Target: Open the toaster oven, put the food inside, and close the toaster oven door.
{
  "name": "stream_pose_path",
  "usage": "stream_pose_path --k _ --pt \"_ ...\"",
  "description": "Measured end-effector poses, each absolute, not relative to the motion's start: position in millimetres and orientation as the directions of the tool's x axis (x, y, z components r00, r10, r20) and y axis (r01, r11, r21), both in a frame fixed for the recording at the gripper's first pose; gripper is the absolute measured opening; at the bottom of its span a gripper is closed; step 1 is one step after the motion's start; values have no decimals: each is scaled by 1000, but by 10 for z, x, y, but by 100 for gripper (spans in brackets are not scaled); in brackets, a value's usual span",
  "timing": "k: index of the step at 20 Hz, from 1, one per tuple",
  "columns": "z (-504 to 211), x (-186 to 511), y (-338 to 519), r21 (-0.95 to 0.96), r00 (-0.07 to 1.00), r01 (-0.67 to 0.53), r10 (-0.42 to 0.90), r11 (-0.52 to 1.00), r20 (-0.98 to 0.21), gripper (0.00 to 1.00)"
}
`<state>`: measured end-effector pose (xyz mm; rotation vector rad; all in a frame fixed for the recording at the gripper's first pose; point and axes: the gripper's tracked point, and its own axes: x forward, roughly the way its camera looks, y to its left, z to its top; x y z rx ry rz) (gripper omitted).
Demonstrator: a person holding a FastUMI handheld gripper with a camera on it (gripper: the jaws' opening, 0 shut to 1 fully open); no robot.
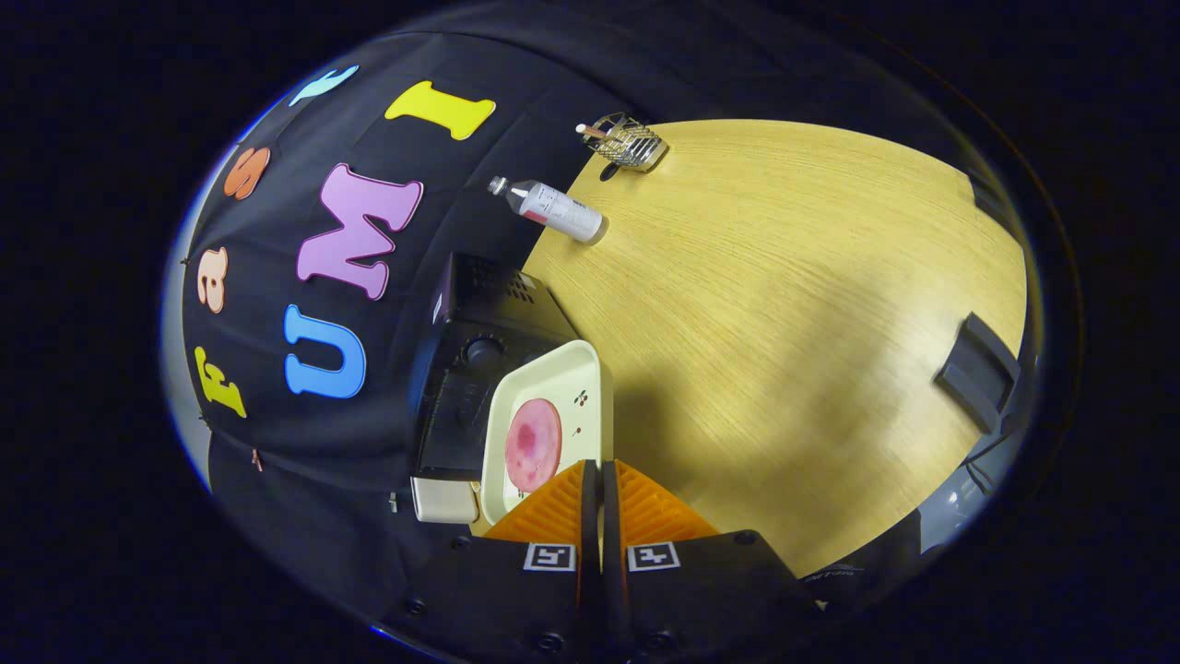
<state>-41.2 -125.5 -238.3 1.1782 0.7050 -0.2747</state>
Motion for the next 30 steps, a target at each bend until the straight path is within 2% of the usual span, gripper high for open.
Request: stream_pose_path --k 7,16,30 --pt "-2313 -292 -563 777 783 520 167 356 -600 6" --pt "-2370 544 38 794 799 471 196 384 -569 6" --pt "-2740 1628 -1 809 846 496 36 315 -532 6"
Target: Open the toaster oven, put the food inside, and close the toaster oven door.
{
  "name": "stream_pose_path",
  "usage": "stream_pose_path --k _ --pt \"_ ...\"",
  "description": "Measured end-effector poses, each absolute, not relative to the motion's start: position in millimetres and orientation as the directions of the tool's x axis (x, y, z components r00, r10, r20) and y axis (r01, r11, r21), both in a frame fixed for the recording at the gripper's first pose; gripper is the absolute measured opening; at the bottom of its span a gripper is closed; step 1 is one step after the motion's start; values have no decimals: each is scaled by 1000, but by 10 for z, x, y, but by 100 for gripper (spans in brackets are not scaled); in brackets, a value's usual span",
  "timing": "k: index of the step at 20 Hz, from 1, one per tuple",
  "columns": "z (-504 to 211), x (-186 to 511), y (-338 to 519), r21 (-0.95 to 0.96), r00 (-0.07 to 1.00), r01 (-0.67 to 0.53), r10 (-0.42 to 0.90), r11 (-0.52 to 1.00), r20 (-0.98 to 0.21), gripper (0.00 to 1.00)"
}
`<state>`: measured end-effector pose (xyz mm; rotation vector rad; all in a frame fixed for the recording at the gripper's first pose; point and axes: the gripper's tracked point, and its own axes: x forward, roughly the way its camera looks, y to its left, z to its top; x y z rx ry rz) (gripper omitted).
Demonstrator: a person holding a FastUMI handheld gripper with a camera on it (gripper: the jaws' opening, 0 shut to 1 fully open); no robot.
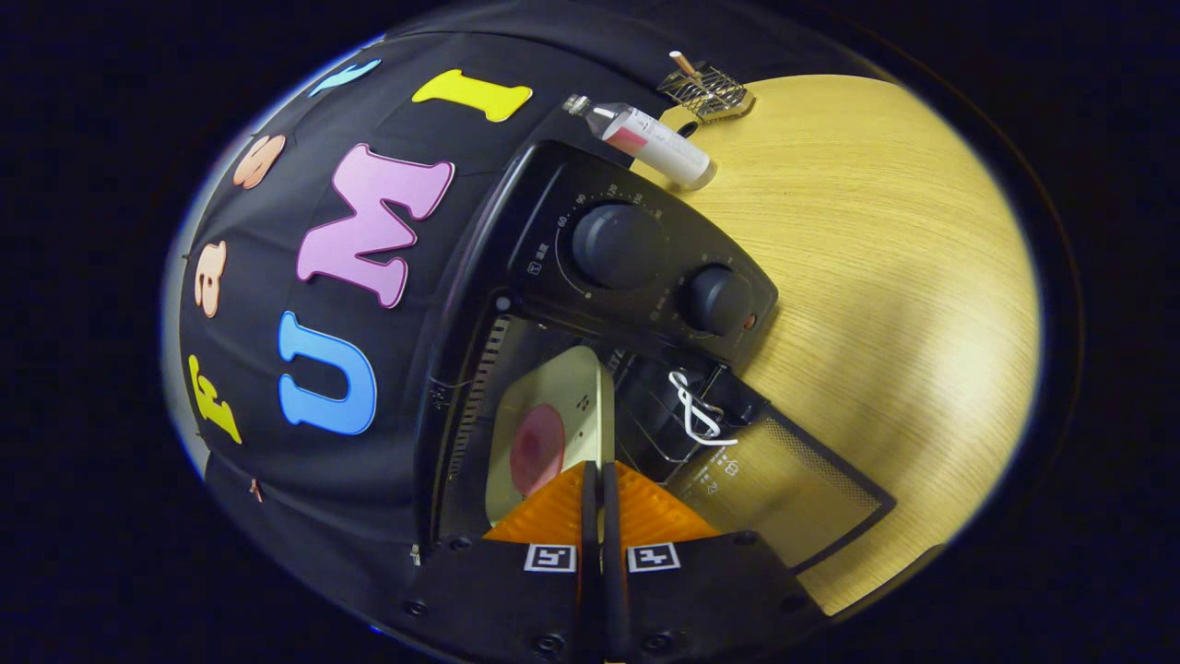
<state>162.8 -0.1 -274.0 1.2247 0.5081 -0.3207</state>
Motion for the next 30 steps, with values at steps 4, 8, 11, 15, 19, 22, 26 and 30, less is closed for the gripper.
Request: stream_pose_path --k 4,8,11,15,19,22,26,30 --pt "-2807 1776 26 798 840 510 13 321 -542 6" --pt "-2845 1779 10 770 819 545 -11 332 -574 6" --pt "-2793 1776 -4 774 818 548 -12 319 -574 9" --pt "-2658 1757 65 796 838 511 18 323 -545 52" --pt "-2609 1560 132 772 833 506 14 384 -554 98" --pt "-2537 1401 184 759 831 491 31 428 -555 99" --pt "-2490 1123 271 706 813 457 68 541 -579 99" --pt "-2435 855 312 641 789 413 97 647 -606 99"
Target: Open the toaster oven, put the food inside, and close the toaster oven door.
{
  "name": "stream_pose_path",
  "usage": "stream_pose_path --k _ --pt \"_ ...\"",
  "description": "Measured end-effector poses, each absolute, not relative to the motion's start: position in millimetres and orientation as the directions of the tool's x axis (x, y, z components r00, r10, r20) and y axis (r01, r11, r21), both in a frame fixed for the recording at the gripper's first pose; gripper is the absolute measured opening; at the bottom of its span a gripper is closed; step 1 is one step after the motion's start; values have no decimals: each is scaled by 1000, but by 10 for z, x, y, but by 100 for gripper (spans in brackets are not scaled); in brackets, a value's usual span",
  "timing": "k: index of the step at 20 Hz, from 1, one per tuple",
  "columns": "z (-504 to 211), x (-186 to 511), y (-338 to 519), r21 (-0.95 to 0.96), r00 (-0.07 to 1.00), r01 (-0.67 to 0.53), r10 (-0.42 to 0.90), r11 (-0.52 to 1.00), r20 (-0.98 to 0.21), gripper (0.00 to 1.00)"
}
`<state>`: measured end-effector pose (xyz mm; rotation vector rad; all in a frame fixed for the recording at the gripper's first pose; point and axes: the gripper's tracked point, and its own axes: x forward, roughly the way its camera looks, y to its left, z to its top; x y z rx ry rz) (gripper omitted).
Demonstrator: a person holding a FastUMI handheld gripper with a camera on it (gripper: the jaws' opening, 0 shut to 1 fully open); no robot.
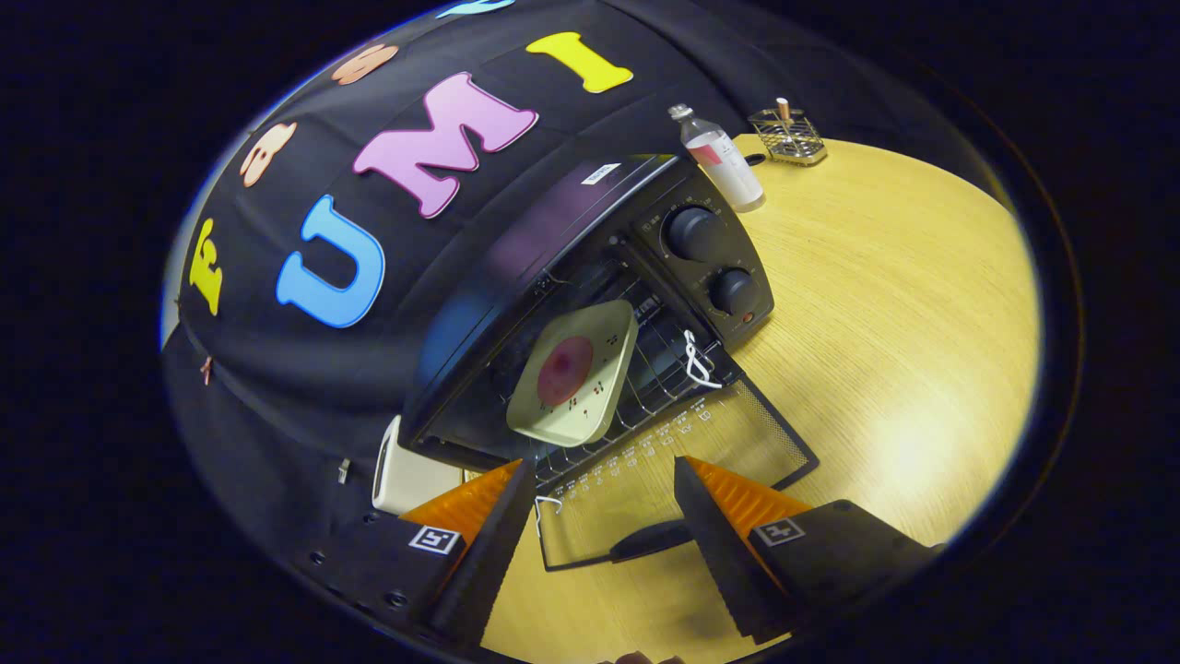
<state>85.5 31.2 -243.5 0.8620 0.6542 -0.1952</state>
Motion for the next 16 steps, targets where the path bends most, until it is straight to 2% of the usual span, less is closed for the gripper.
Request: stream_pose_path --k 7,13,16 --pt "-2415 315 233 448 749 300 83 842 -658 99" --pt "-2972 -252 326 156 630 279 -58 948 -775 99" --pt "-3216 -292 416 49 591 208 -85 977 -802 100"
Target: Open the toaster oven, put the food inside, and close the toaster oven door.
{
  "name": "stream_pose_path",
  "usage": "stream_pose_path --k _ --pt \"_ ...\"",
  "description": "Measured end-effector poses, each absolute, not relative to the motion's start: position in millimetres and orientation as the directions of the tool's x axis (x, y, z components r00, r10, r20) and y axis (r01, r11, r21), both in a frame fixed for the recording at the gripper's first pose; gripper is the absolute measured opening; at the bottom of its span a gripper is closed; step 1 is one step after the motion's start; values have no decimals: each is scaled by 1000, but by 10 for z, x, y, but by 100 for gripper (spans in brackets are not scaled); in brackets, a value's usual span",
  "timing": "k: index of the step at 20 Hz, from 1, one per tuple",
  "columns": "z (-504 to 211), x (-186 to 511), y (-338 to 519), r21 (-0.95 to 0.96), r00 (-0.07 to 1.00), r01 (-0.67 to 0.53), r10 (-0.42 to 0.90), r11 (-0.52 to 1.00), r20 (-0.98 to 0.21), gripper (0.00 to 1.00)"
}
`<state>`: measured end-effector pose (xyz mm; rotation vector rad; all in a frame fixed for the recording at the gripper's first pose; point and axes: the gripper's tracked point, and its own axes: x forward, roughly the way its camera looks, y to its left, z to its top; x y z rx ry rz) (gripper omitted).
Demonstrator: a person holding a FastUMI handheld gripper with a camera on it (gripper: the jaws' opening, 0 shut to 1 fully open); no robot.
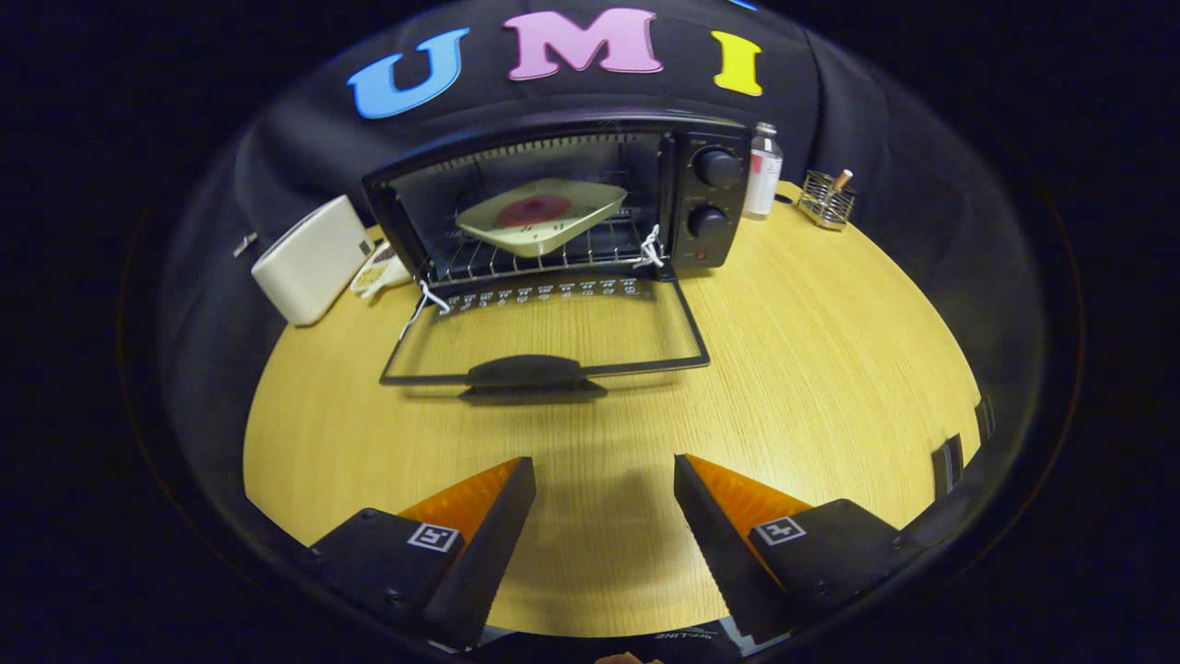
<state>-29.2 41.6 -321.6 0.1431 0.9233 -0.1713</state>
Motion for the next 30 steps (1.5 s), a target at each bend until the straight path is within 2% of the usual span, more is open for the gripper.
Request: stream_pose_path --k 7,14,16,24,30 --pt "-3525 -115 586 1 562 158 -89 987 -822 98" --pt "-3508 281 569 27 590 199 -98 980 -801 100" --pt "-3519 323 592 20 582 177 -88 984 -808 99" --pt "-3241 323 603 -12 641 107 -78 994 -763 100" --pt "-2669 428 580 17 745 61 -34 998 -667 100"
